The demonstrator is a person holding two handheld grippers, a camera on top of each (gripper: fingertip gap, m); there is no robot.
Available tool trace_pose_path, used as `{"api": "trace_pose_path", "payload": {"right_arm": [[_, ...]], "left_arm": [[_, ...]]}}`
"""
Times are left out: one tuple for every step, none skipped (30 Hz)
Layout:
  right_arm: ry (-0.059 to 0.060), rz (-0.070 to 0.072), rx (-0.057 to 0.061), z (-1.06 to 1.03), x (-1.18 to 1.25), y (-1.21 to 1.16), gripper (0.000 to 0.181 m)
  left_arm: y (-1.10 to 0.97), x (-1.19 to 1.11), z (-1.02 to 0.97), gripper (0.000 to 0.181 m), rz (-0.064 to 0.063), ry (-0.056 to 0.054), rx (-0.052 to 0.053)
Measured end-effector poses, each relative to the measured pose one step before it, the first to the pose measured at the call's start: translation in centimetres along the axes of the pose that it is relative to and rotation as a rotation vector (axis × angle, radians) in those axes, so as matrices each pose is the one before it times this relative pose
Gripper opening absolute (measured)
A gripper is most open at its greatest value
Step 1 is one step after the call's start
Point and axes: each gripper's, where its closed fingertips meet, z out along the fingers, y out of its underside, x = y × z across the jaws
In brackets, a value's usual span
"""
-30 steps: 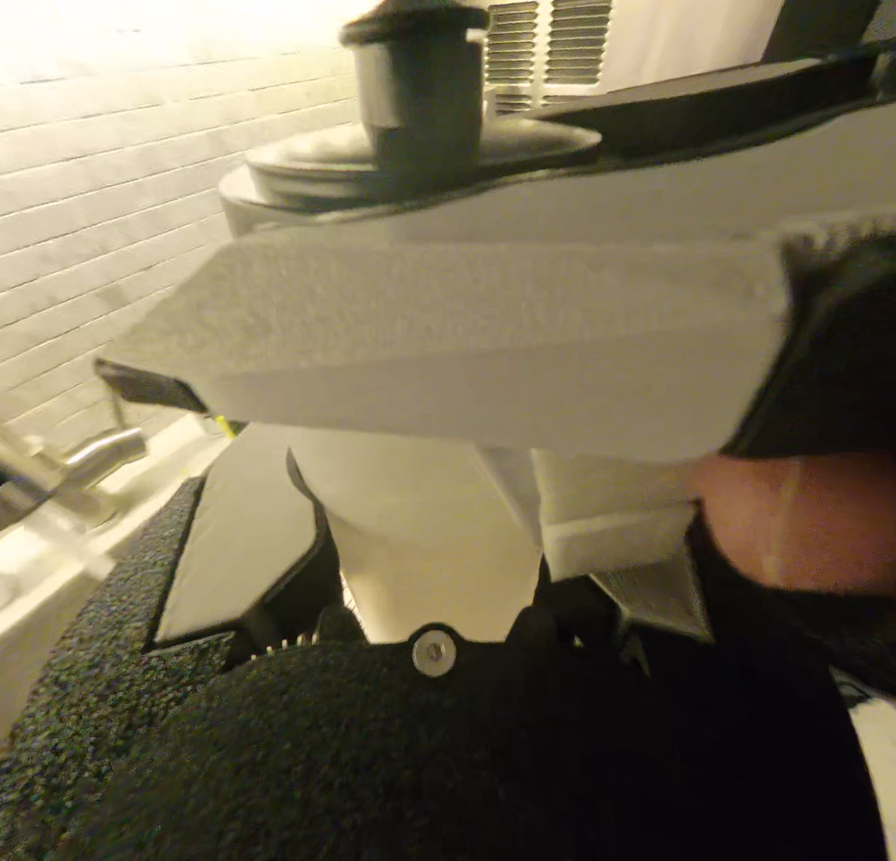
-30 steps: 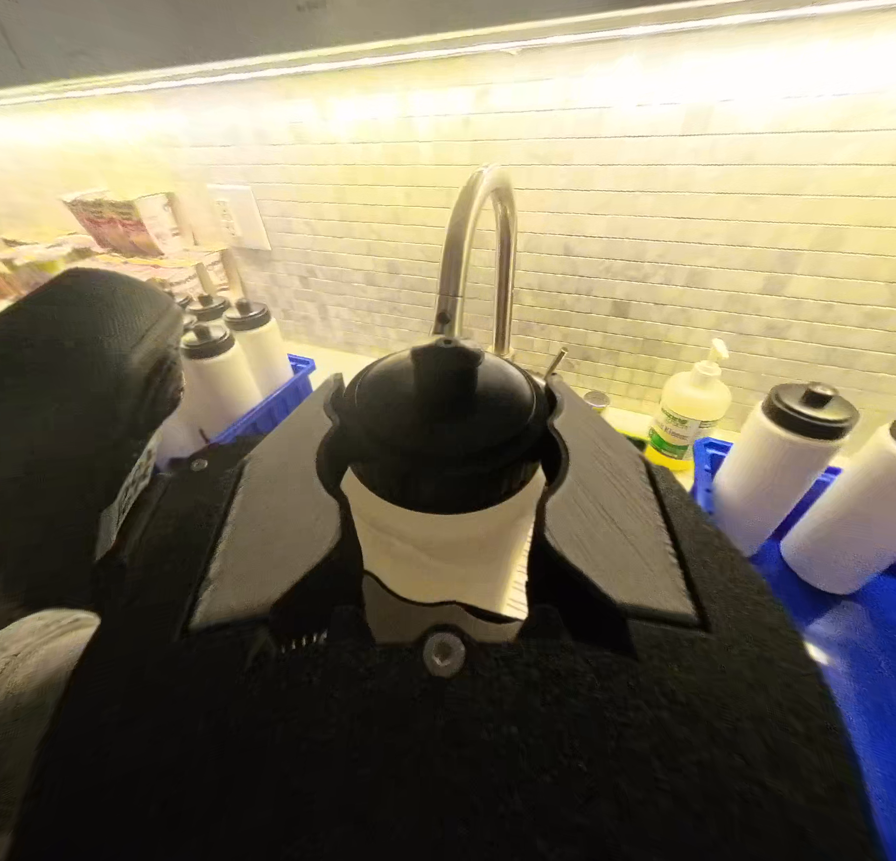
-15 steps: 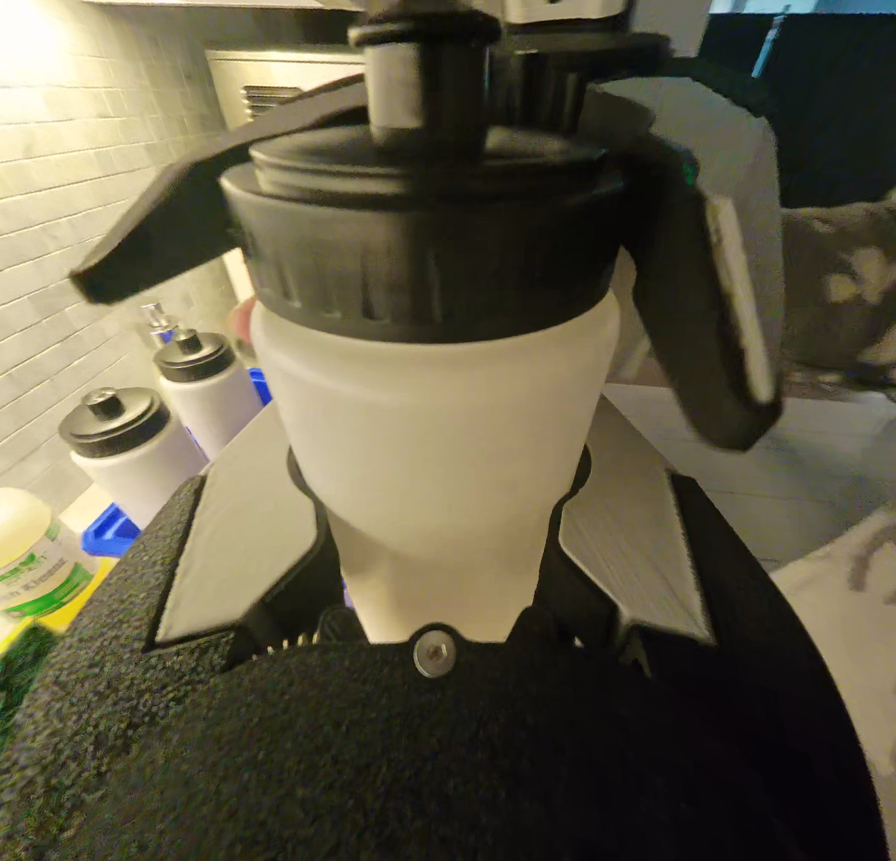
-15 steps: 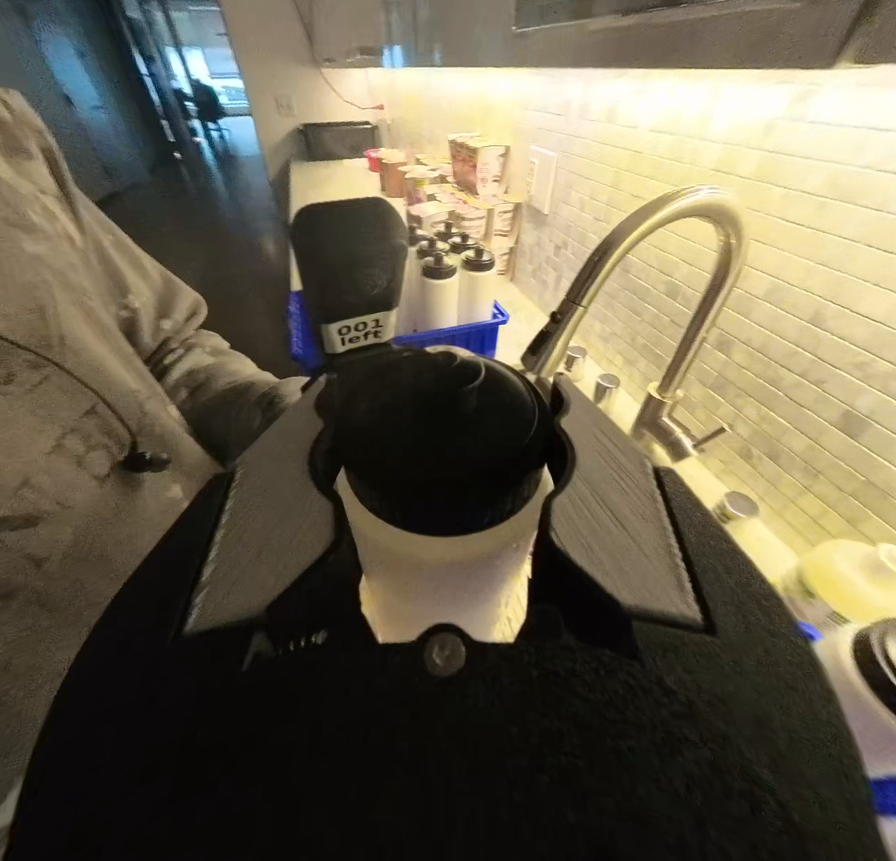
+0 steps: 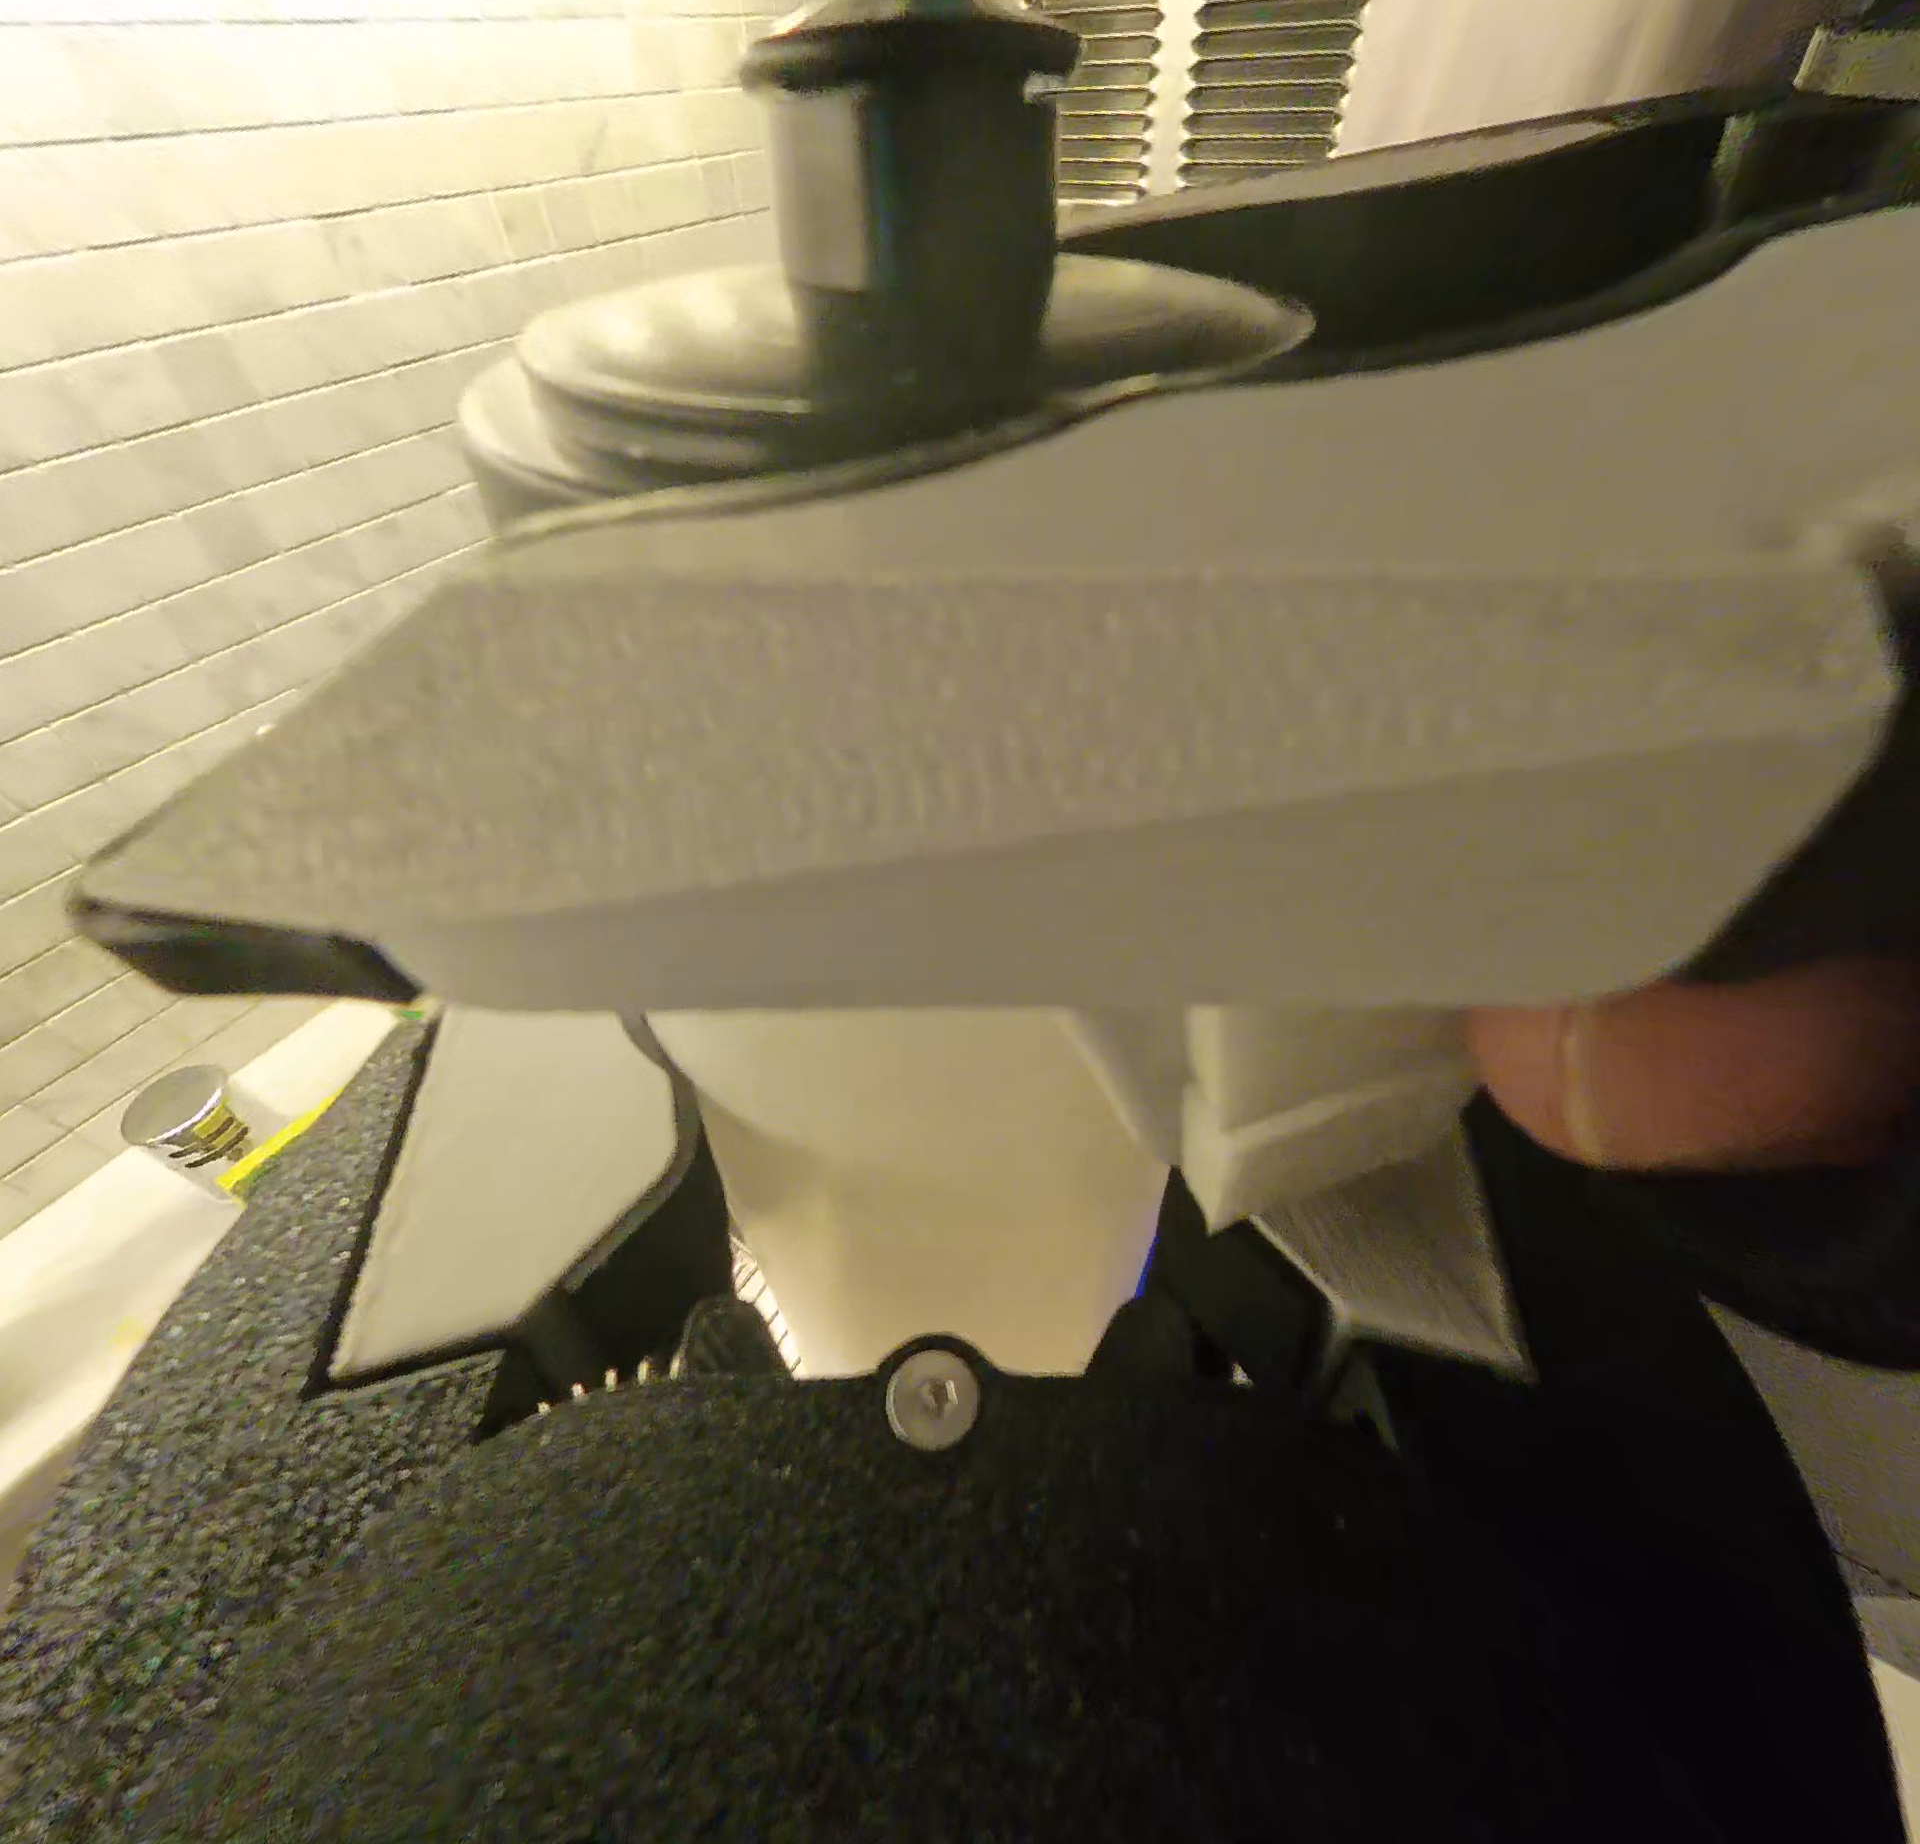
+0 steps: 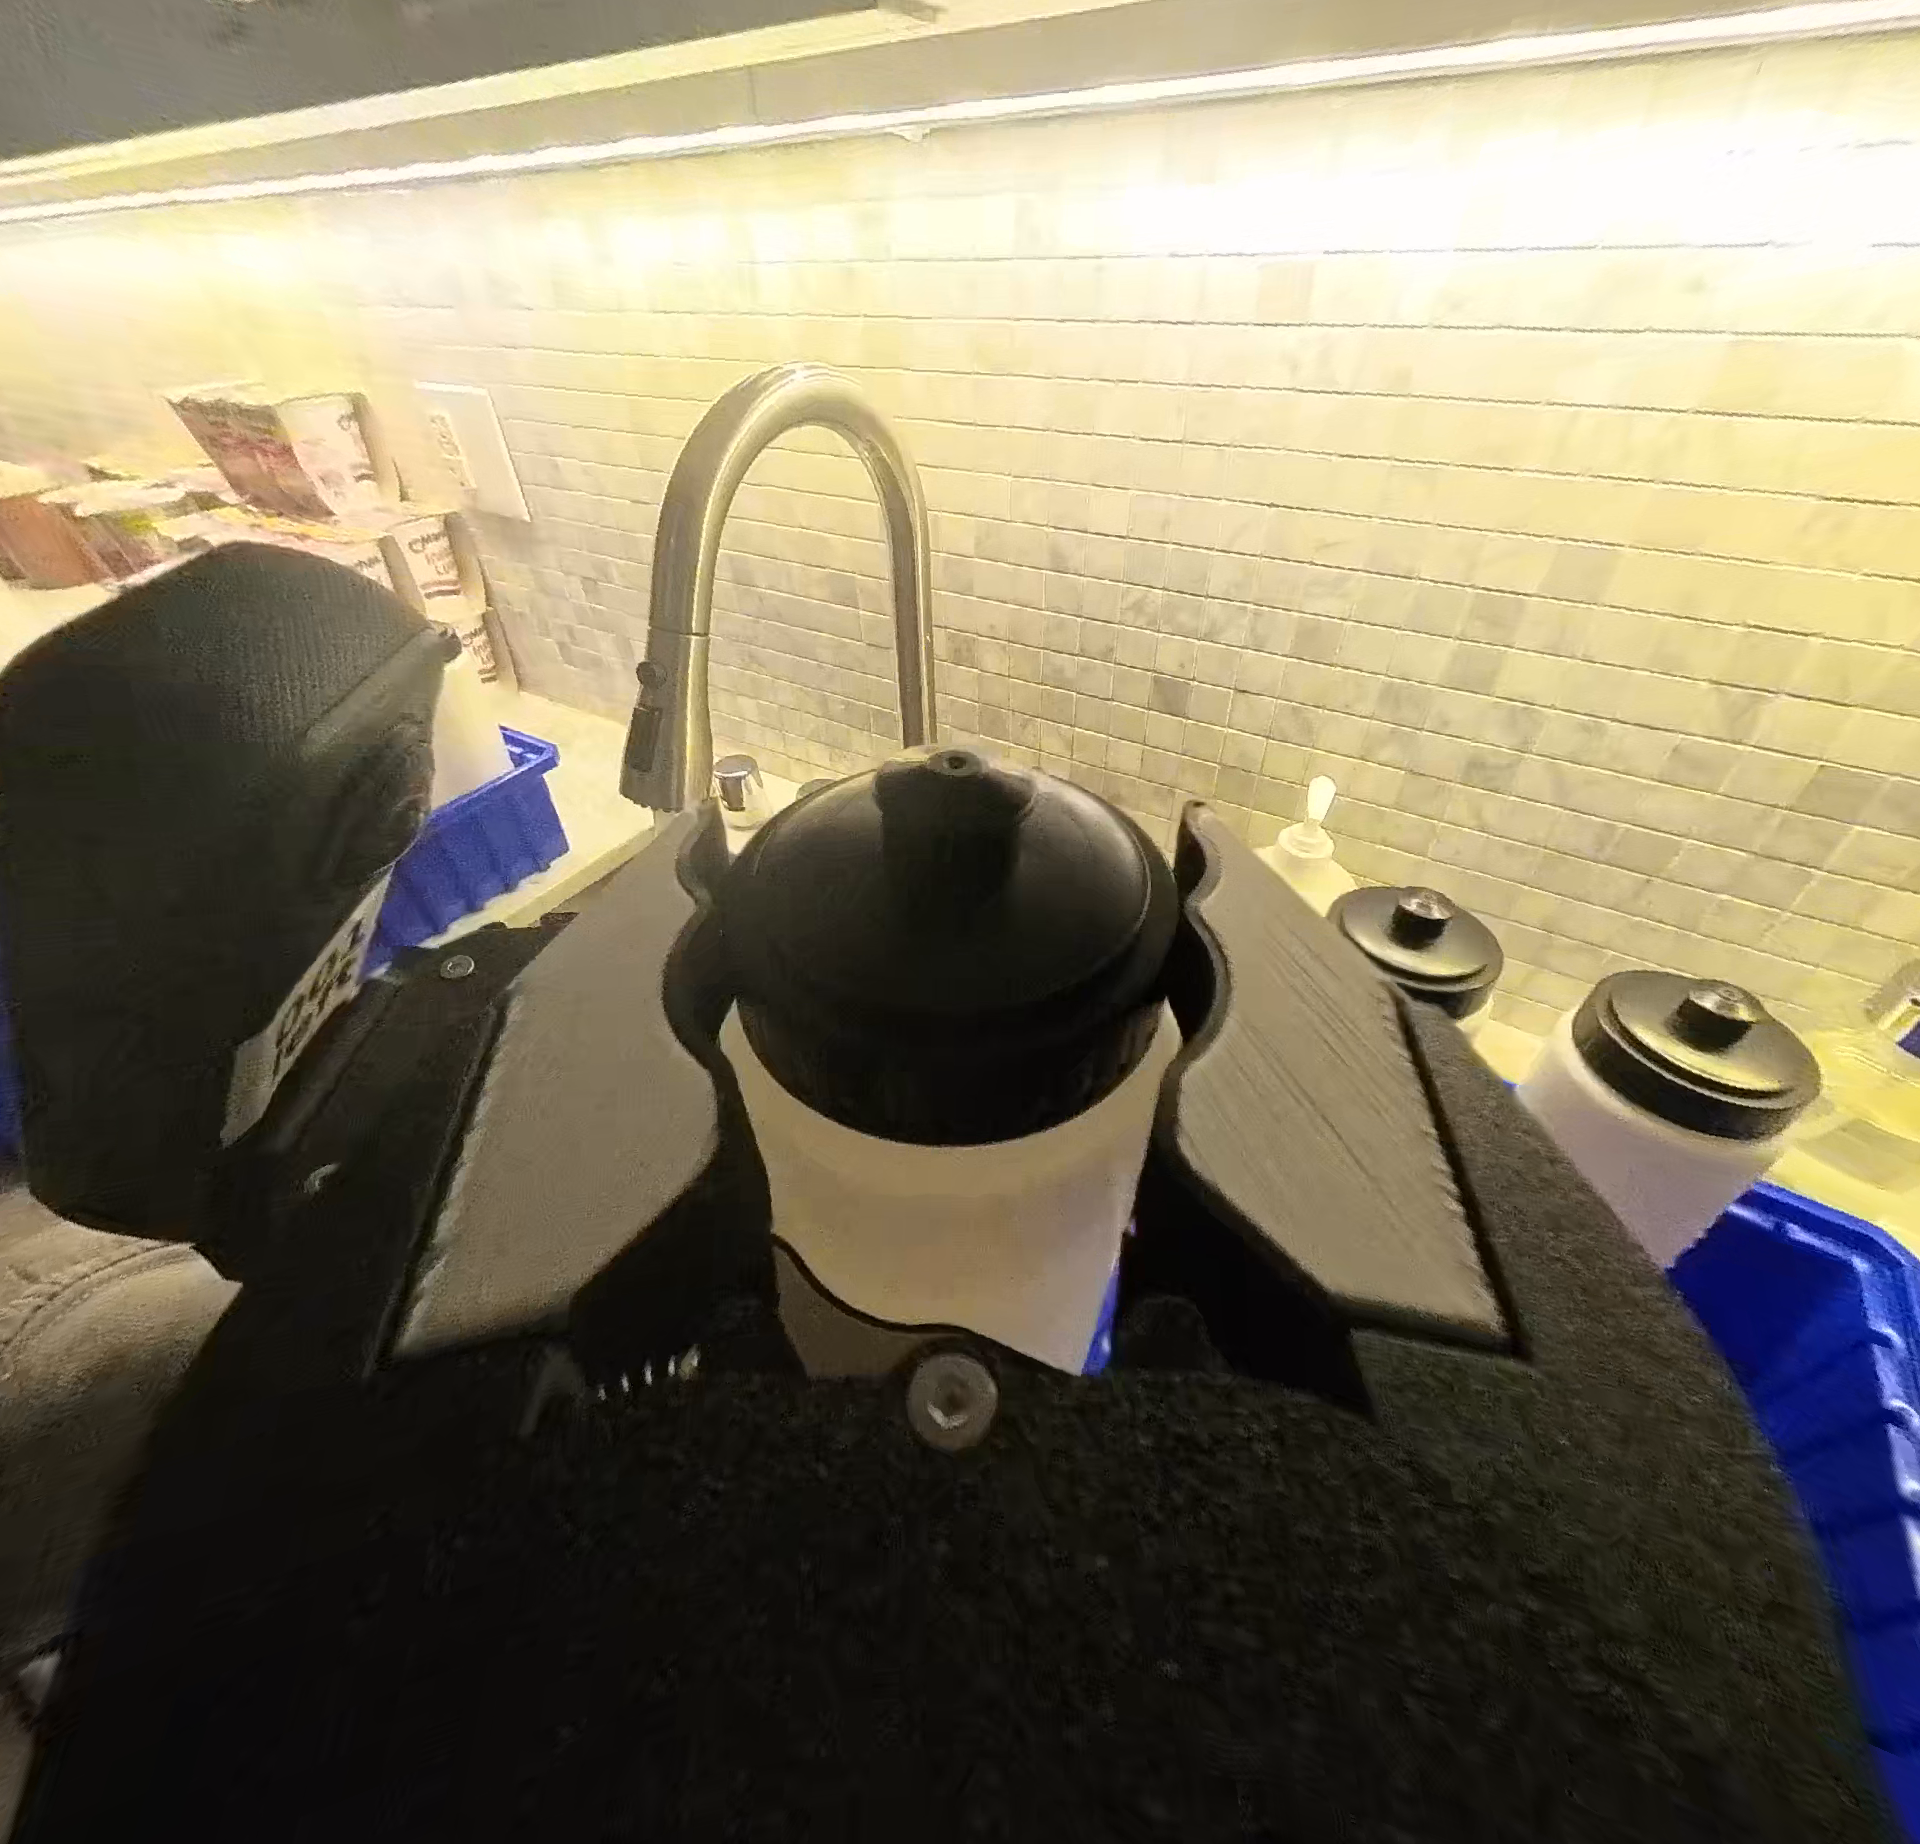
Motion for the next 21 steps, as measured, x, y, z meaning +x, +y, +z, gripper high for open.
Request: {"api": "trace_pose_path", "payload": {"right_arm": [[-0.0054,-0.0096,0.0007,0.014,0.108,-0.113,0.085],[-0.0034,-0.0095,0.0006,0.034,0.101,-0.123,0.085],[-0.0042,-0.0097,0.0044,0.046,0.055,-0.134,0.085],[-0.0044,-0.0061,0.0016,0.037,0.067,-0.075,0.085],[-0.0082,-0.0035,0.0022,0.027,0.052,-0.03,0.085],[-0.0097,-0.0018,0.0013,0.019,0.059,-0.007,0.084],[-0.0114,0.001,-0.0007,0.029,0.05,0.009,0.084],[-0.0144,0.0004,-0.006,0.065,0.049,0.057,0.085],[-0.0142,0.0059,-0.0029,0.074,0.067,0.033,0.084],[-0.0129,0.0048,-0.0025,0.09,0.063,0.044,0.084],[-0.0149,0.0068,0.0028,0.04,0.145,-0.034,0.084],[-0.0102,0.0147,0.0022,0.008,0.381,-0.07,0.084],[-0.0059,0.0177,0.0048,-0.052,0.579,-0.144,0.084],[0.0022,0.0155,0.0114,-0.099,0.727,-0.253,0.084],[0.0047,0.0065,0.0111,-0.105,0.782,-0.279,0.084],[0.0071,-0.0015,0.0096,-0.061,0.847,-0.237,0.084],[0.0175,0.002,0.0125,0.003,1.073,-0.176,0.084],[0.024,0.0013,0.0112,0.065,1.199,-0.064,0.084],[0.0306,-0.0052,0.009,0.119,1.275,0.076,0.083],[0.0353,-0.0086,0.009,0.199,1.295,0.212,0.083],[0.036,-0.0089,0.0057,0.296,1.271,0.427,0.083]], "left_arm": [[-0.175,-0.01,0.17,0.106,-0.0015,-0.0029,0.0077],[-0.173,-0.06,0.154,0.107,-0.0018,-0.0031,0.0072],[-0.168,-0.056,0.126,0.107,-0.0028,-0.0023,0.0066],[-0.134,-0.046,0.101,0.107,-0.0028,0.0001,0.006],[-0.084,0.001,0.084,0.107,-0.0023,0.004,0.0055],[-0.041,0.027,0.039,0.106,-0.0033,0.0063,0.0036],[-0.056,0.069,0.02,0.106,-0.0054,0.0099,0.0059],[-0.031,0.059,0.009,0.106,-0.0073,0.0087,0.0056],[-0.015,0.033,0.019,0.105,-0.0069,0.005,0.0057],[-0.011,-0.044,0.076,0.104,-0.0054,-0.0008,0.0046],[-0.045,-0.107,0.079,0.103,0.0001,-0.0034,0.0064],[-0.146,-0.045,-0.002,0.102,-0.0019,0.0052,0.0128],[-0.197,-0.116,-0.121,0.102,-0.0074,0.0022,0.0163],[-0.064,-0.24,-0.185,0.102,-0.007,-0.003,0.0094],[0.108,-0.241,-0.241,0.103,-0.0024,-0.0031,0.002],[0.093,-0.222,-0.392,0.106,-0.0024,-0.0026,0.0058],[0.007,-0.334,-0.584,0.106,-0.0058,-0.0103,0.0121],[-0.003,-0.48,-0.704,0.106,-0.0074,-0.0177,0.0114],[0.076,-0.595,-0.771,0.106,-0.0069,-0.0207,0.0057],[0.139,-0.79,-0.834,0.107,-0.0069,-0.0282,0.0022],[0.152,-0.927,-0.911,0.106,-0.0072,-0.0322,0.0012]]}}
